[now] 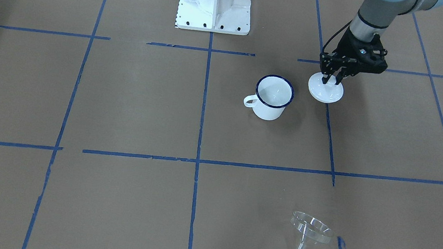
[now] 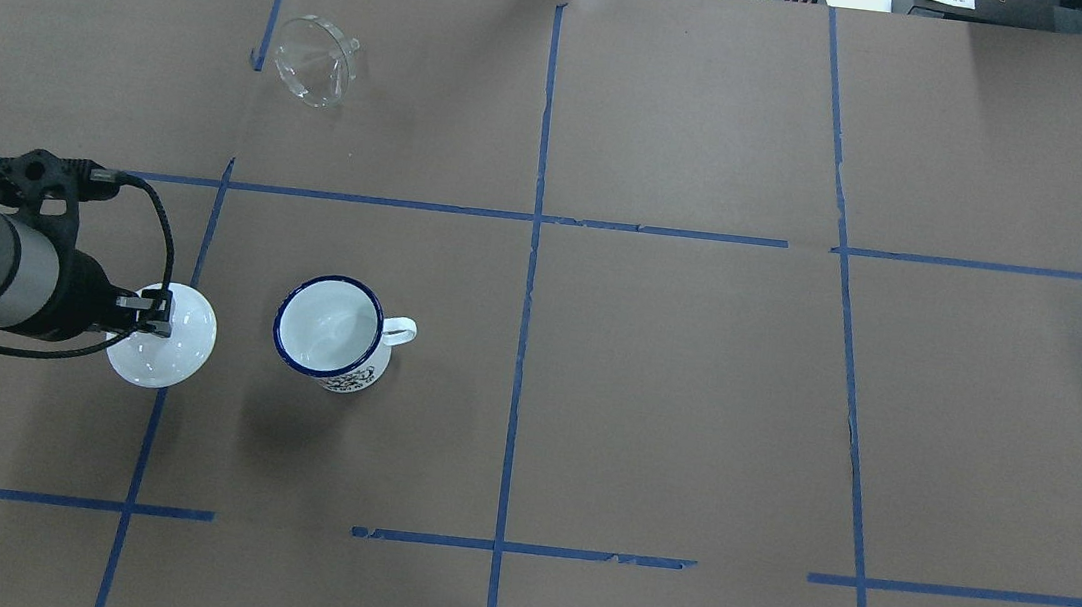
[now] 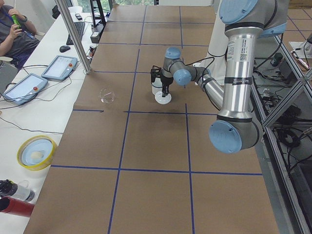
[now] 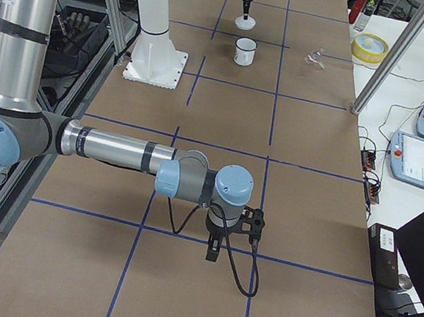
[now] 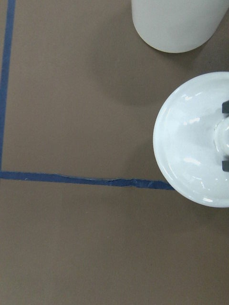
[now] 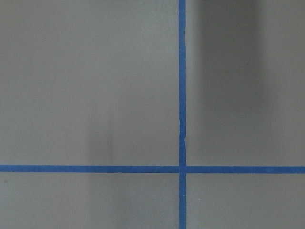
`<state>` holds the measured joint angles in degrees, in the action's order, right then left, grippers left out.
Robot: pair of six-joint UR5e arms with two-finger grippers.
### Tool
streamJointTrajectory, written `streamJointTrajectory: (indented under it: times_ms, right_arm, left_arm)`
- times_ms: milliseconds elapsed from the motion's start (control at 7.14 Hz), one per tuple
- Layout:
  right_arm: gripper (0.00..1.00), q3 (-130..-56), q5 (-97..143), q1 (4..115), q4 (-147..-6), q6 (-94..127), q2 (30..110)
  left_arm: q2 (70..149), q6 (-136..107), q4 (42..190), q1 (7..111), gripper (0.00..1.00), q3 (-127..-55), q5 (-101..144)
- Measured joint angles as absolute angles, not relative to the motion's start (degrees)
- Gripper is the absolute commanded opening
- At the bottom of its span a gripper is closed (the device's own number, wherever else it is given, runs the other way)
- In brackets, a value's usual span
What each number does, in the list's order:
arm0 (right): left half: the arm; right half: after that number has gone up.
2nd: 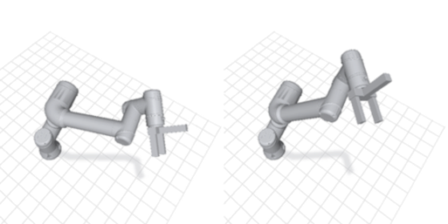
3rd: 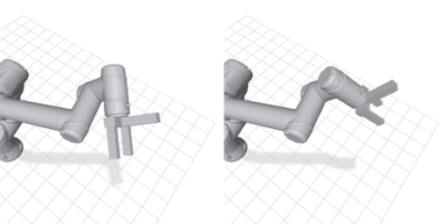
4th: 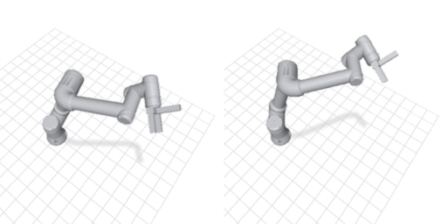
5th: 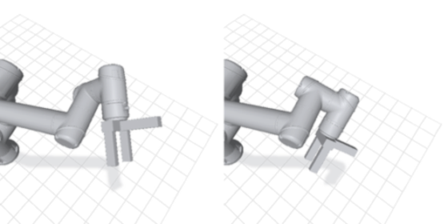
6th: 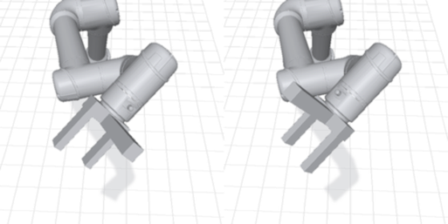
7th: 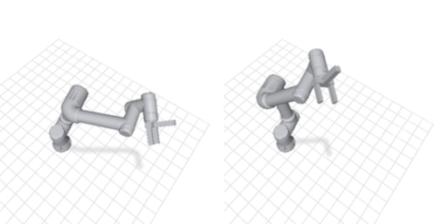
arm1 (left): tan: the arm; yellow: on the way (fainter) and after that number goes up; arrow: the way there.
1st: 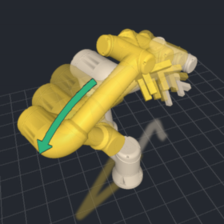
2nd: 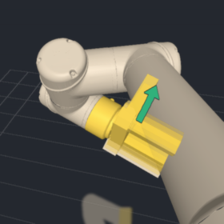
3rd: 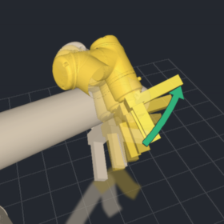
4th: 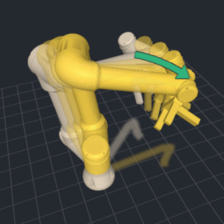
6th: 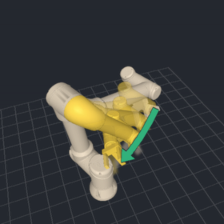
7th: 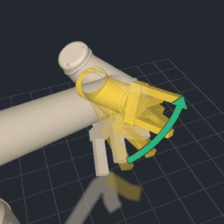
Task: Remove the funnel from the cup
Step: 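Lift the white ceramic funnel and carry it over the mug, then lower the white ceramic funnel into the mug opening with the left gripper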
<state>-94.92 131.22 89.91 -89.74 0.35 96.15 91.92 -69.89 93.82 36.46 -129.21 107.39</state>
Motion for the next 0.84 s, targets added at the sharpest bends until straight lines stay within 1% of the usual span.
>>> streamJointTrajectory:
  times_ms: [140, 280, 420, 560, 700, 840]
  right_arm:
    - [1.00, -94.9, 131.2, 89.9, -89.7, 0.4, 96.2]
    - [1.00, -94.9, 131.2, 89.9, -89.7, 0.4, 96.1]
    - [1.00, -94.9, 131.2, 89.9, -89.7, 0.4, 96.2]
    - [1.00, -94.9, 131.2, 89.9, -89.7, 0.4, 96.1]
    - [1.00, -94.9, 131.2, 89.9, -89.7, 0.4, 96.1]
    - [1.00, -94.9, 131.2, 89.9, -89.7, 0.4, 96.2]
  left_arm:
    - [94.1, -69.8, 87.2, 37.7, 0.00, -133.6, 107.5]
    - [100.3, -69.9, 79.4, 38.3, 0.00, -135.4, 107.9]
    - [108.8, -70.2, 71.1, 38.5, 0.00, -134.3, 109.0]
    - [116.2, -70.7, 65.7, 38.4, 0.00, -131.1, 110.8]
    - [120.9, -71.7, 64.0, 38.2, 0.00, -126.7, 112.0]
    - [123.4, -73.2, 65.0, 37.9, 0.00, -122.5, 112.4]
